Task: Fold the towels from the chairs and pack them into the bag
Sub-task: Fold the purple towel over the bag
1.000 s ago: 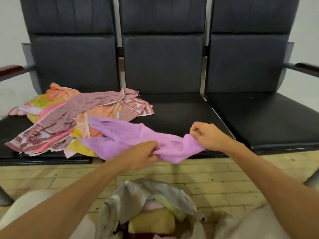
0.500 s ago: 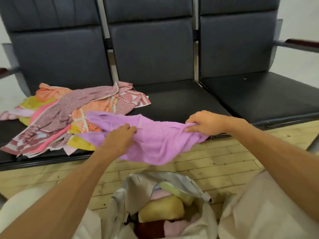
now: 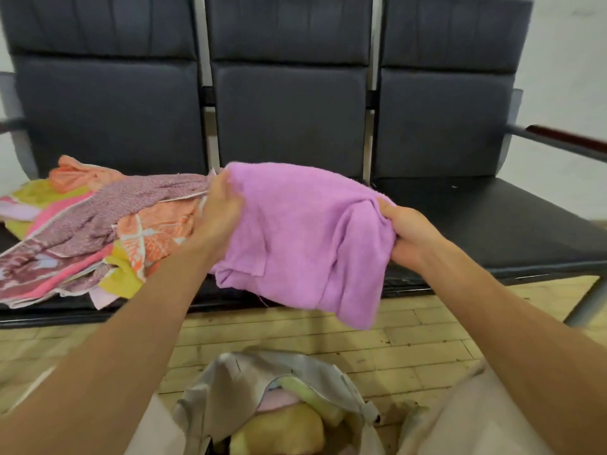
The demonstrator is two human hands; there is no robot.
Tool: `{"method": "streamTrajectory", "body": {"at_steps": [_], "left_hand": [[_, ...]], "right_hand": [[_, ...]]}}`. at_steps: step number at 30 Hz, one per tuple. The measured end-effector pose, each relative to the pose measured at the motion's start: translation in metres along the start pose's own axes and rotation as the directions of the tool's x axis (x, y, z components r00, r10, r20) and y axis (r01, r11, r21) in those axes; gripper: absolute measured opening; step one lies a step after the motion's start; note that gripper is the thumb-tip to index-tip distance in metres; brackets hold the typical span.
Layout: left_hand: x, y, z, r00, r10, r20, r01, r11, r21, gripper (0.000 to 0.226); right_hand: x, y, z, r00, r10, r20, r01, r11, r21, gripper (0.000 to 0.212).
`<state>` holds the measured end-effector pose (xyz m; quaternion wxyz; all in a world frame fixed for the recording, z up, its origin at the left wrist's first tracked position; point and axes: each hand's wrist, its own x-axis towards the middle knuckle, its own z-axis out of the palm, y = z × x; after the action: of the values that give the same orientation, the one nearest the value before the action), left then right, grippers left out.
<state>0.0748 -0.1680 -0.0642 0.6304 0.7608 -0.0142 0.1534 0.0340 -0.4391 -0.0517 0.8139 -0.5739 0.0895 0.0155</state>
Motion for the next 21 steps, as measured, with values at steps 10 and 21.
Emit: {"method": "streamTrajectory", "body": {"at_steps": [10,21], "left_hand": [[-0.030,-0.053,0.007,0.915,-0.173,0.365,-0.200,0.592,0.781,0.050],[-0.029,-0.046,-0.007,0.898,-0.306,0.316,-0.101,0.557,0.825,0.026]], "right_hand": [[0.016,0.021,-0.016,0.977,0.138,-0.165,-0.162,0.976,-0.143,0.032],[0.001,0.027,-0.004,0.987,-0.113,0.114,0.161,0.716,-0.679,0.044]]}}
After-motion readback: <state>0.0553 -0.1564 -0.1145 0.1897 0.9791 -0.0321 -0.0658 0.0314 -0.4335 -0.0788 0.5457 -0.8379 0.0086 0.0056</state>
